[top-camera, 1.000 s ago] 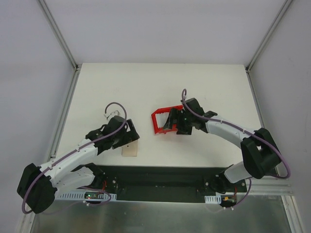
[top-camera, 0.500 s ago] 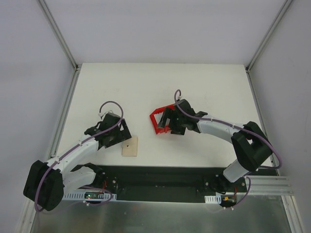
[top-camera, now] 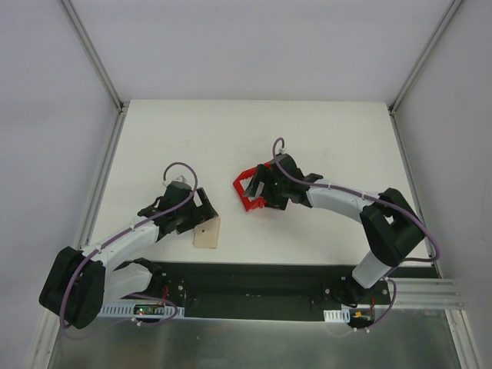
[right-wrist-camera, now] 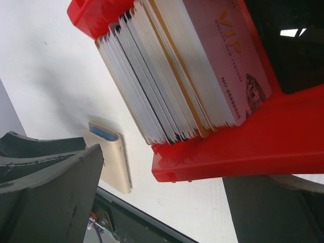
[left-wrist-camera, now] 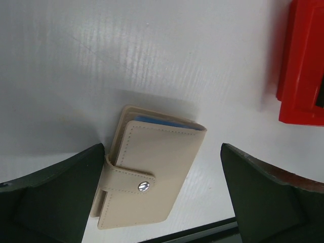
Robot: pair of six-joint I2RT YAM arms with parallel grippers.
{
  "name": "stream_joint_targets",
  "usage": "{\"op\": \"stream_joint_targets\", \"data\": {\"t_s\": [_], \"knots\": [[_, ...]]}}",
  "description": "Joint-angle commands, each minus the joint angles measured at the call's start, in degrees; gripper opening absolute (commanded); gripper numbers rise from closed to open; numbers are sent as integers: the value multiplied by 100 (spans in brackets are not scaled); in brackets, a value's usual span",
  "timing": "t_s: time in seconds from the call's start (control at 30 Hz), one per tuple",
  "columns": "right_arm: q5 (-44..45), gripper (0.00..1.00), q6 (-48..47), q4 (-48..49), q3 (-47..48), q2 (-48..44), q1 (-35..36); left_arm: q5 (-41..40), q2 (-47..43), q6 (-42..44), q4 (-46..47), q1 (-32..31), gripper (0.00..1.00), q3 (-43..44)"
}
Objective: Put the credit cards into the card holder
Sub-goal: Pick up the card holder from the corner of the board.
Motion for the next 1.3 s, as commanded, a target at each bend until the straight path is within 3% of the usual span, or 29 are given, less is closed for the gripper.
{"op": "stream_joint_targets", "data": {"t_s": [0.0,0.23,0.37,0.6,0.7,0.9,1.13,1.27], "knots": [[192,96,520,451,-50,-90,257,337,216,-305,-17,-32,99,-330],[246,96,732,741,-42,7,425,345,164,-489,27,-164,99,-357],[368,96,215,549,-50,-264,495,310,76,-656,36,-427,97,-427],[500,99,-516,-287,-805,-1266,811,117,-214,-1192,71,-1174,84,-603],[404,91,-306,-287,-1324,-1671,926,64,-407,-1429,80,-1297,66,-725],[-290,71,159,353,-1860,-1804,1294,-15,-680,-1868,89,-1710,64,-814],[-212,68,477,961,-1739,-1119,1734,-59,-724,-2124,115,-2045,54,-884],[-211,63,547,891,-1545,-680,1831,-15,-724,-2221,167,-2106,42,-902]]}}
